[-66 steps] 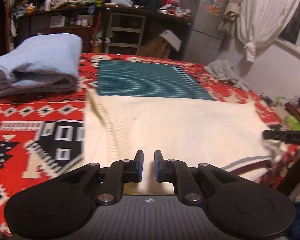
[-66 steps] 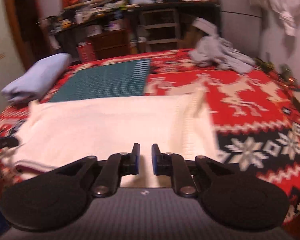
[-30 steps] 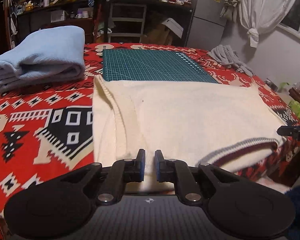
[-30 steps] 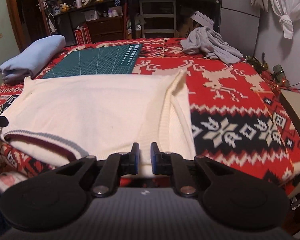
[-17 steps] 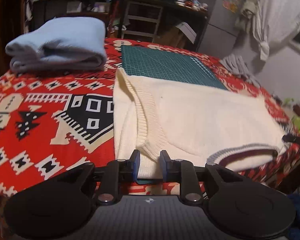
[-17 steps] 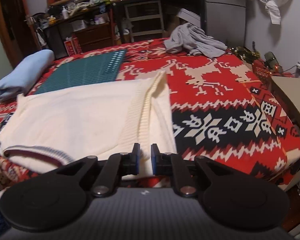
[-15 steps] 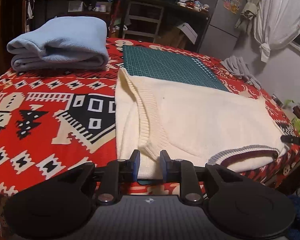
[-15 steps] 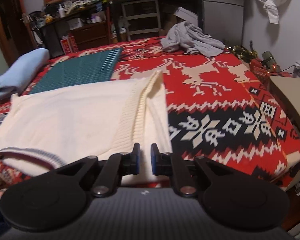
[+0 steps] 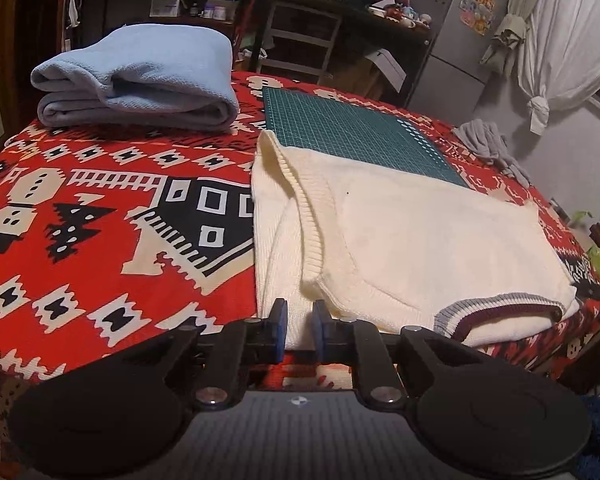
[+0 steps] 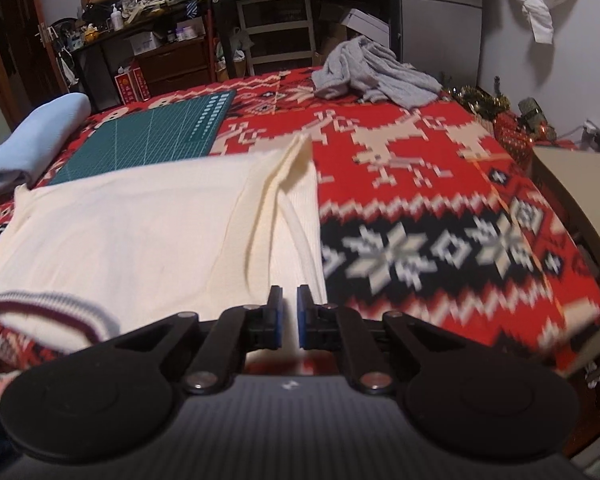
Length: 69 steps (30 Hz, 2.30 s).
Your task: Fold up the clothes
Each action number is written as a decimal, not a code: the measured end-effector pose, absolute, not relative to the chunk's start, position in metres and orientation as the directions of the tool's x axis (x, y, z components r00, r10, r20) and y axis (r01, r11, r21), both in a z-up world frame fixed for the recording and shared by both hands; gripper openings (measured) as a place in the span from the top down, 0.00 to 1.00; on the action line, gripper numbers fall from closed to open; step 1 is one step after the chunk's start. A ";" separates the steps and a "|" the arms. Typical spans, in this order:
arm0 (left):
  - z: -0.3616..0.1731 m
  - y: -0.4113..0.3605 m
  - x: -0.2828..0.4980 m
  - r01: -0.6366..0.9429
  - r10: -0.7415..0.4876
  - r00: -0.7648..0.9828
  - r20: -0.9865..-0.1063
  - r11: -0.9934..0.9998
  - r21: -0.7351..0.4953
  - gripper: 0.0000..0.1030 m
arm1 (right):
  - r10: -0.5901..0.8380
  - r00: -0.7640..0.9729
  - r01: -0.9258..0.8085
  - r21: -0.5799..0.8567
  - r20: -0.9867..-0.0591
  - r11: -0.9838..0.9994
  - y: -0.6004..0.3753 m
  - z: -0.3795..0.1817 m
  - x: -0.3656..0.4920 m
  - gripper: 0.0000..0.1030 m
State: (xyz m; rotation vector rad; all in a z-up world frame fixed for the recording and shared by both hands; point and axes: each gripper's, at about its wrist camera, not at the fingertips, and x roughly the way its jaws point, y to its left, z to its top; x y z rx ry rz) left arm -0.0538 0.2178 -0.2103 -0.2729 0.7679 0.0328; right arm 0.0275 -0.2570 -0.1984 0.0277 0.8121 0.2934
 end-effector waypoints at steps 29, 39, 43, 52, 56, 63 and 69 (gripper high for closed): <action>-0.190 0.130 -0.032 0.211 -0.214 0.701 -0.681 0.974 -0.089 0.84 | 0.404 0.574 -0.554 0.026 -0.712 0.832 -0.168 -0.184 -0.007 0.87; -0.193 0.115 -0.034 0.286 -0.236 0.679 -0.695 0.957 -0.046 0.84 | 0.453 0.524 -0.625 0.035 -0.721 0.780 -0.155 -0.177 -0.015 0.86; -0.187 0.103 -0.017 0.331 -0.287 0.676 -0.678 0.941 -0.068 0.84 | 0.482 0.512 -0.666 0.025 -0.711 0.745 -0.134 -0.173 -0.008 0.86; -0.205 0.061 0.000 0.472 -0.320 0.597 -0.735 0.882 0.000 0.91 | 0.513 0.425 -0.786 -0.023 -0.746 0.617 -0.081 -0.187 -0.012 0.88; -0.206 0.060 -0.007 0.487 -0.303 0.598 -0.742 0.873 0.037 0.91 | 0.517 0.406 -0.805 -0.027 -0.754 0.592 -0.081 -0.187 -0.022 0.88; -0.195 0.083 -0.009 0.410 -0.305 0.618 -0.724 0.912 -0.034 0.91 | 0.508 0.458 -0.709 0.044 -0.730 0.703 -0.115 -0.177 -0.005 0.87; -0.198 0.118 -0.001 0.271 -0.276 0.629 -0.727 0.954 -0.129 0.91 | 0.446 0.504 -0.629 0.040 -0.740 0.776 -0.144 -0.183 0.007 0.87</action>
